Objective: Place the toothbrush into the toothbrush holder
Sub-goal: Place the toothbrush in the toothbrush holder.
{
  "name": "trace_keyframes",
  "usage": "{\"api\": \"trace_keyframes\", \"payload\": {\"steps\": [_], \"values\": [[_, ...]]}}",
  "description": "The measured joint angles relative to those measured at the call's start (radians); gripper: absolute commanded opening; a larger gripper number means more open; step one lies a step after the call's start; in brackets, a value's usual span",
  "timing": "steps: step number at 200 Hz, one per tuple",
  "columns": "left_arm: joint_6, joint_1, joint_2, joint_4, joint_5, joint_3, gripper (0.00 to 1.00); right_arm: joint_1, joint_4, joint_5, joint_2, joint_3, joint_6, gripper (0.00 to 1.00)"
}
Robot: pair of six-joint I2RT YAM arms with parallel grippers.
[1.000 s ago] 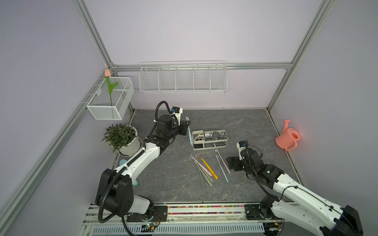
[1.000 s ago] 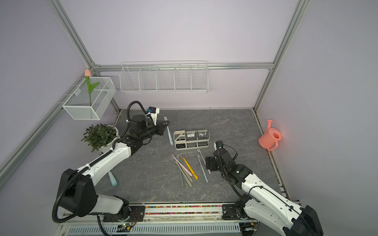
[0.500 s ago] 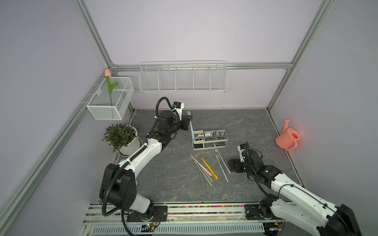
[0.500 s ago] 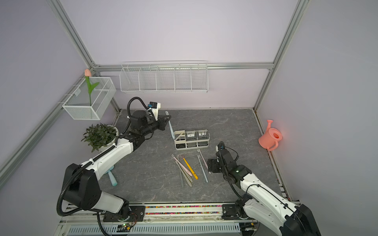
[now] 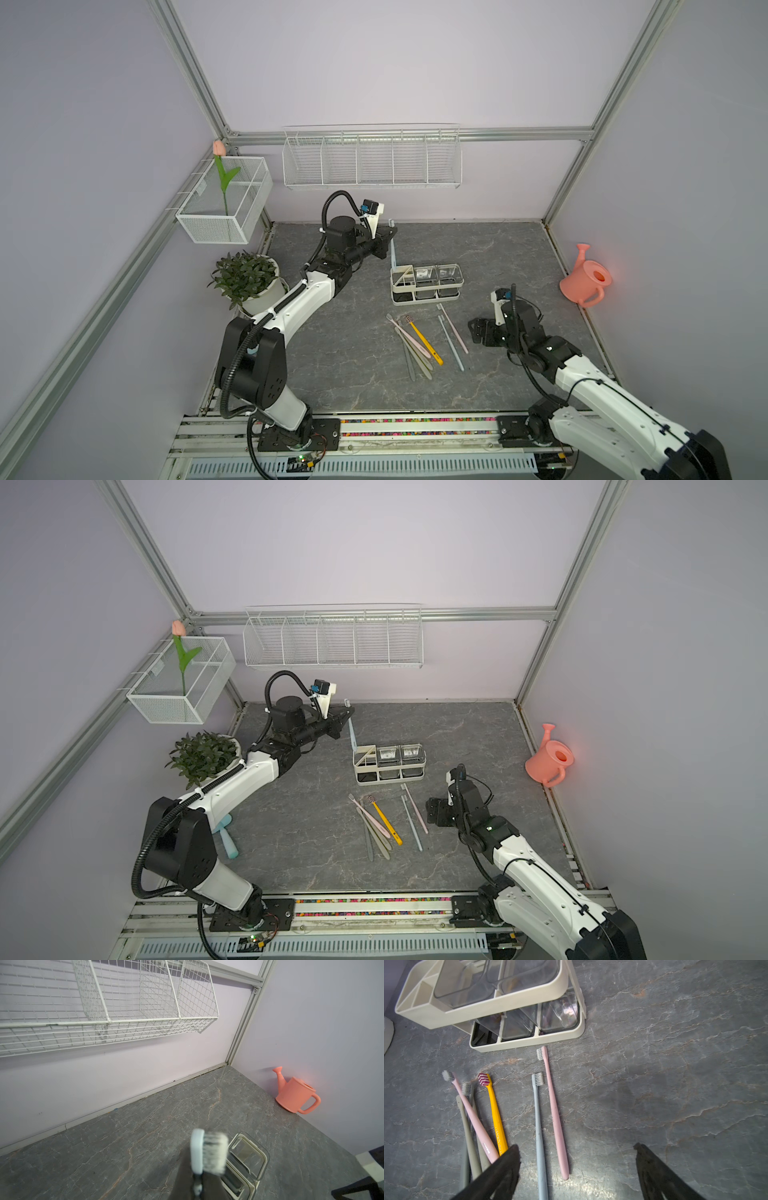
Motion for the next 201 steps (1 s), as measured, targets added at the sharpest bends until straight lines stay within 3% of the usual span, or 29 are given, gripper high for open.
{"api": "trace_keyframes", "payload": {"steps": [72, 147, 201], "values": [[0.043, -0.001, -0.001, 0.056, 0.041, 0.0, 0.0, -0.04, 0.017, -0.026, 0.12, -0.01, 0.002, 0.89], [0.032, -0.016, 0.066, 0.15, 0.075, -0.019, 0.0, -0.053, 0.045, -0.047, 0.089, -0.034, 0.009, 0.89], [0.054, -0.039, 0.127, 0.172, 0.015, -0.051, 0.0, -0.065, 0.048, -0.064, 0.071, -0.052, 0.009, 0.89]]}}
